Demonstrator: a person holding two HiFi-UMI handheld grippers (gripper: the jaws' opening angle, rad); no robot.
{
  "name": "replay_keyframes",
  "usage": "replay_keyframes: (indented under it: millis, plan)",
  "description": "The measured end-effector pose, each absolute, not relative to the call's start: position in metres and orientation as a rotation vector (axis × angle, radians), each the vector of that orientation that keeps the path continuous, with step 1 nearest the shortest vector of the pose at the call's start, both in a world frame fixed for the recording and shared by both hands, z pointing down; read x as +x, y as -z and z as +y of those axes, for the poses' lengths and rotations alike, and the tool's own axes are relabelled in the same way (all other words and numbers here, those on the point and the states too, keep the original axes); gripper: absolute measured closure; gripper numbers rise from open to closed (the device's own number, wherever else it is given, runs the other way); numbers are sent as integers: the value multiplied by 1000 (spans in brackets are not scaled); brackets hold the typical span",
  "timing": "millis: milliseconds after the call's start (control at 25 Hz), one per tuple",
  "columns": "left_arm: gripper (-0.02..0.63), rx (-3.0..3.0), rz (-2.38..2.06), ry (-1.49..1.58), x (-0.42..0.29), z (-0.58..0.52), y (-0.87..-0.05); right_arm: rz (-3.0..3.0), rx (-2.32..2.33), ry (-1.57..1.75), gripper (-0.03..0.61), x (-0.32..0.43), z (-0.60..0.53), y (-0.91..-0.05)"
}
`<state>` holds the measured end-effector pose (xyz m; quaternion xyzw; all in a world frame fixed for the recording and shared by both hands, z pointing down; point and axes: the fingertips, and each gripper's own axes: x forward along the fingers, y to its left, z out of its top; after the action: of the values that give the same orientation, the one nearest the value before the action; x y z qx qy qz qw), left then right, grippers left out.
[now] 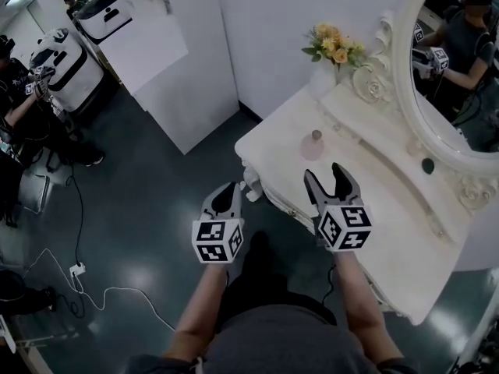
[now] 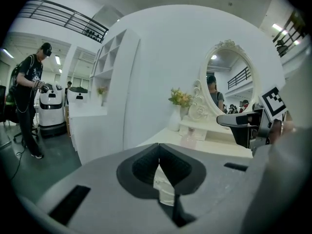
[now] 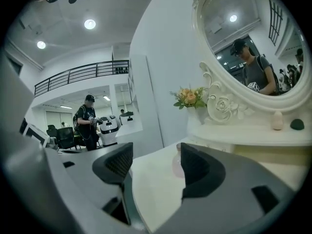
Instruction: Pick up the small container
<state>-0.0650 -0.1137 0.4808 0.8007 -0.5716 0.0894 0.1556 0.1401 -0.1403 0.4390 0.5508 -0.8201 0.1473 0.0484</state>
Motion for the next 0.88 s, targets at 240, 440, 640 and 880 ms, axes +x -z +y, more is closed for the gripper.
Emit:
replay_keyframes:
  millis: [240,440,640,880]
  plan:
    - [607,2302,-1587,-273,-72,-147,-485,-2422,1728,-462,272,140,-172,-450]
    - [607,2310,-1534,-281,-73,-167,-492,-2356,1764,-480,272,144,-191,-462]
    - [607,2303,-1491,-280,-80,-185,-500,-2286,1791,-498,272,145,-209,-476]
    - [607,2303,-1440,-309,-83,-198,-511,-2213,1830,-510,270,150,-228,-493]
